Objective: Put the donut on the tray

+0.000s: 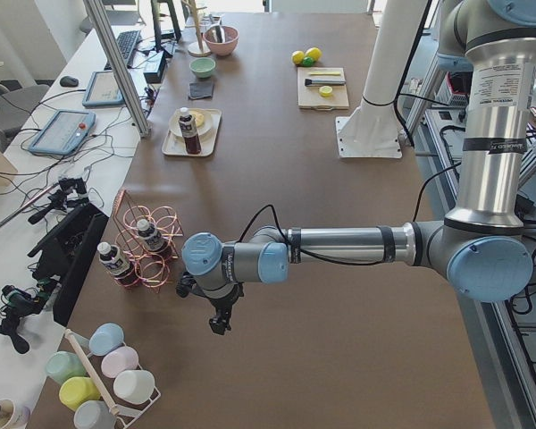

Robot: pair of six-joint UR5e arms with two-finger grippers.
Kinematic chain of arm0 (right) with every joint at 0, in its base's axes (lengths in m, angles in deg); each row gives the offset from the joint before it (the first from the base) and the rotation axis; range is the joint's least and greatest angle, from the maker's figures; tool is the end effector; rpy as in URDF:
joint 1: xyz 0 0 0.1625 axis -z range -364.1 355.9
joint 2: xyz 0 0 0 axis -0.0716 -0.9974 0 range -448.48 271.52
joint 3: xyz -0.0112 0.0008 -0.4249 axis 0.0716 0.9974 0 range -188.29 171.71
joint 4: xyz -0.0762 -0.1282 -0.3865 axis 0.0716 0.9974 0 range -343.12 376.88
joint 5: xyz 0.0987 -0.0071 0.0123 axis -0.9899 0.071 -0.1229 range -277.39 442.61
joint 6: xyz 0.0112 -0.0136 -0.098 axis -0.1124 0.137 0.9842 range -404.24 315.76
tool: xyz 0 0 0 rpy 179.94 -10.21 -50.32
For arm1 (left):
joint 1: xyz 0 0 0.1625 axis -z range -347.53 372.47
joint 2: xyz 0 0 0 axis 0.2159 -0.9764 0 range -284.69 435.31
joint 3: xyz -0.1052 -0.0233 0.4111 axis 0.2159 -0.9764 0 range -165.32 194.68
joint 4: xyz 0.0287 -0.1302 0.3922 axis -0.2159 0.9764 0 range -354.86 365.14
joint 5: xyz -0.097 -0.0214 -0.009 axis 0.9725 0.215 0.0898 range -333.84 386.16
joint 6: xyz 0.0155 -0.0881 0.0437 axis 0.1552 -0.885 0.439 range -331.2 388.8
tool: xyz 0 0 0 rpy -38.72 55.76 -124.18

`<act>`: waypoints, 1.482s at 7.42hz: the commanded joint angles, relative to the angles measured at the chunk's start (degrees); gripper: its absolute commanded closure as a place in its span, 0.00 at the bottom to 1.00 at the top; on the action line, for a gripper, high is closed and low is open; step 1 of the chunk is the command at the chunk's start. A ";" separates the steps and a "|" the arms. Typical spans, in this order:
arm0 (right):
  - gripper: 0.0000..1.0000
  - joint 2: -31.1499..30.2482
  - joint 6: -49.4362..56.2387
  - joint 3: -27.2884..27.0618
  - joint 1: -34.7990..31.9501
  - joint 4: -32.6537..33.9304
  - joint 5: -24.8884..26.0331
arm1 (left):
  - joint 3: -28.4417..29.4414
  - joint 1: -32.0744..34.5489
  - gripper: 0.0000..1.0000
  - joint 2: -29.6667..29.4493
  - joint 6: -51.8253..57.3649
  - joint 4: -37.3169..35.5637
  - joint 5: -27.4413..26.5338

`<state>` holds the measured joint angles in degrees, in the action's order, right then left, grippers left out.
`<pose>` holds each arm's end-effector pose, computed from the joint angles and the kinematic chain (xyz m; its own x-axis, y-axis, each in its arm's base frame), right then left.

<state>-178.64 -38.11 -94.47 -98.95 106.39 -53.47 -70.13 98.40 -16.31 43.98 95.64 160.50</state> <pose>0.1024 -0.4785 0.6897 0.6926 -0.0043 0.7214 -0.0104 0.9998 0.0160 -0.0281 -0.5025 0.6882 0.6724 0.2738 -0.6877 -0.2559 0.9578 0.1311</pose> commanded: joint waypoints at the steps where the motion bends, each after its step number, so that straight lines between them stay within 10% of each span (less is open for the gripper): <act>1: 0.00 -1.15 -0.06 -0.04 0.01 -0.48 -0.06 | 0.35 -0.06 0.01 0.38 -6.54 0.12 -0.13; 11: 0.00 -1.60 -0.06 -0.48 0.01 -0.57 0.12 | -1.23 6.09 0.01 1.26 -6.92 0.12 -0.13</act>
<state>-180.23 -38.18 -94.97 -98.94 105.82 -53.40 -71.36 104.43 -15.38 37.06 95.75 160.31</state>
